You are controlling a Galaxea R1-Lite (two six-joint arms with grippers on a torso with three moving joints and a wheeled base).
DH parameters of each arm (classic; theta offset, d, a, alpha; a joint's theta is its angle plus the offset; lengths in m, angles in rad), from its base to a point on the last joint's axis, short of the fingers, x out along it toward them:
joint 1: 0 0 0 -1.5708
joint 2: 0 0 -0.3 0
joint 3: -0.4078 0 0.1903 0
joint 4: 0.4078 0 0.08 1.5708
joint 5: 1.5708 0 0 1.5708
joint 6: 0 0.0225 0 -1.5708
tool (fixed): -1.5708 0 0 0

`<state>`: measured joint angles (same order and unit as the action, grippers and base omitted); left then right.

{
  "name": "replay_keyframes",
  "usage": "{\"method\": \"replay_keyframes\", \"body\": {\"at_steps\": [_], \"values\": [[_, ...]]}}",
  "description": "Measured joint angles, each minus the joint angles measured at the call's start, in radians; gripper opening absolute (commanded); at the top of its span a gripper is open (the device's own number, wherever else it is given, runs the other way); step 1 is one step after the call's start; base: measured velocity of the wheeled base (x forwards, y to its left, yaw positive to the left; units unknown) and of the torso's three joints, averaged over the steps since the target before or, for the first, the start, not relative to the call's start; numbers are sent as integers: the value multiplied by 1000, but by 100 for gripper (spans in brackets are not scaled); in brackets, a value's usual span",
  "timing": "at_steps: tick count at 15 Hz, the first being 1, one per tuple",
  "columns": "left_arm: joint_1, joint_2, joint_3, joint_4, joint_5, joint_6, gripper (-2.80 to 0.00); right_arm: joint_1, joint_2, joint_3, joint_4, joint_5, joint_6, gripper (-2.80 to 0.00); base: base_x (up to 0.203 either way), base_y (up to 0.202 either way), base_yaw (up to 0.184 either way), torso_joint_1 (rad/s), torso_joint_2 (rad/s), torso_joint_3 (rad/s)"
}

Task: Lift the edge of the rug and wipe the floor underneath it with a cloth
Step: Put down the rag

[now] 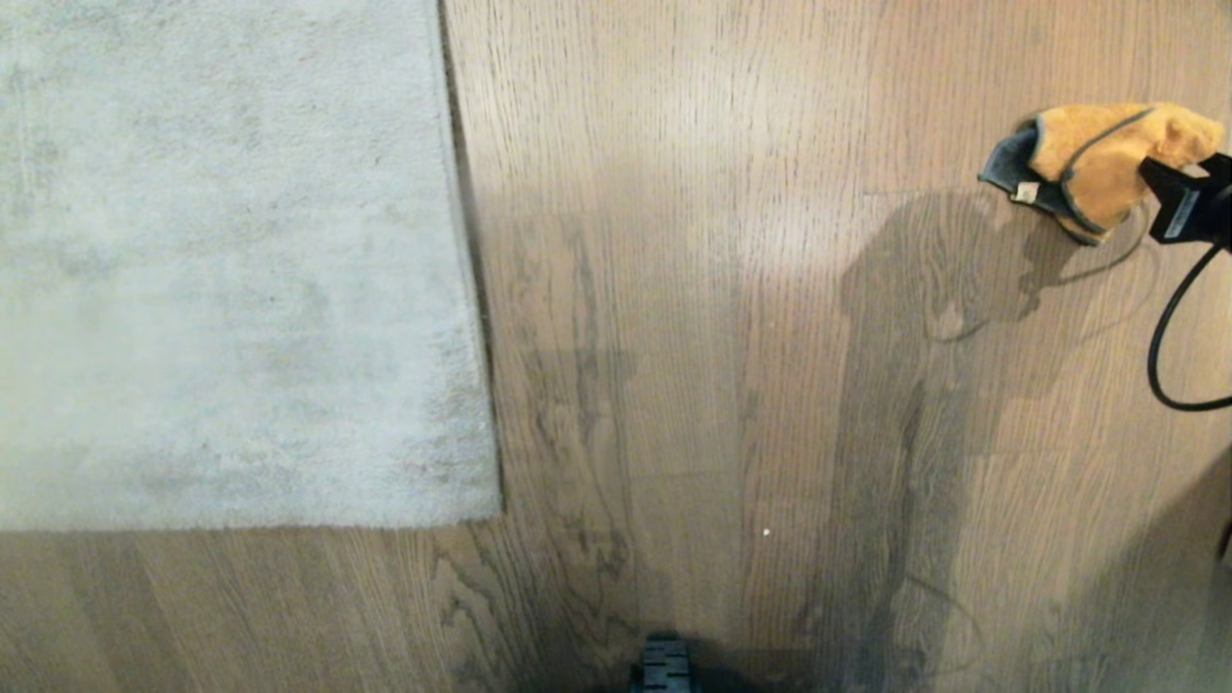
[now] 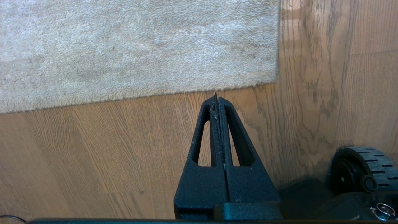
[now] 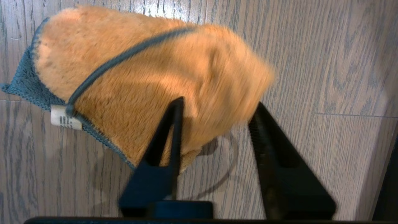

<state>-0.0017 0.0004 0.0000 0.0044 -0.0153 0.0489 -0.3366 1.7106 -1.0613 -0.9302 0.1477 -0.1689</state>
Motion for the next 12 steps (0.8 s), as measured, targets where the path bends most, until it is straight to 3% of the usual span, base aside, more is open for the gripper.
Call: {"method": "replay_keyframes", "body": {"at_steps": [6,12], "values": [[0,0,0,0,0,0,-280,1,-50,76,5,0,0,0,0,0,0,0,0,0],[0,0,0,0,0,0,-280,25,-167,262,0,-1,-1,0,0,0,0,0,0,0]]}}
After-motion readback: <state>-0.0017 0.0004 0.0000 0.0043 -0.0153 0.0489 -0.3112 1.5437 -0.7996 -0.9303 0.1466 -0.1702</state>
